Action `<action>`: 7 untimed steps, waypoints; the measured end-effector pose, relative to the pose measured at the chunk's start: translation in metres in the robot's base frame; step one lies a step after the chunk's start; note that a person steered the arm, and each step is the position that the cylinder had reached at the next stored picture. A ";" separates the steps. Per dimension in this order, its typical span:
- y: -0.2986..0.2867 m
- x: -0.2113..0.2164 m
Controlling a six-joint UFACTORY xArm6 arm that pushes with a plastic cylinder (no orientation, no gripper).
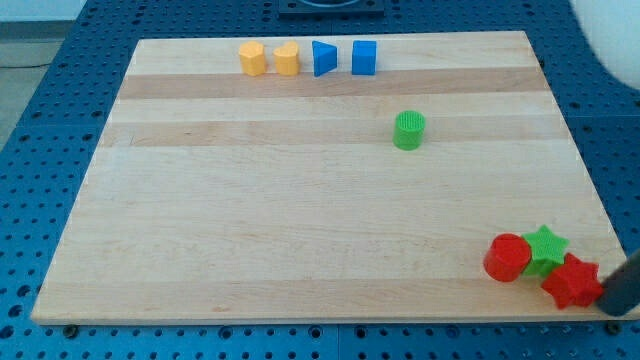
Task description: Move red star to the right of the green circle
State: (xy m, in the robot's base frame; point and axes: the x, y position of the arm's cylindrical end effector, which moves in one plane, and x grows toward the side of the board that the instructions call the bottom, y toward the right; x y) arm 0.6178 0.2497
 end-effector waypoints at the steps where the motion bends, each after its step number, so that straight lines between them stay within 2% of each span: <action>1: -0.030 -0.004; 3: -0.101 -0.025; 5: -0.108 -0.085; 6: -0.108 -0.105; 7: -0.096 -0.106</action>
State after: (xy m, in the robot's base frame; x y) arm 0.5119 0.1535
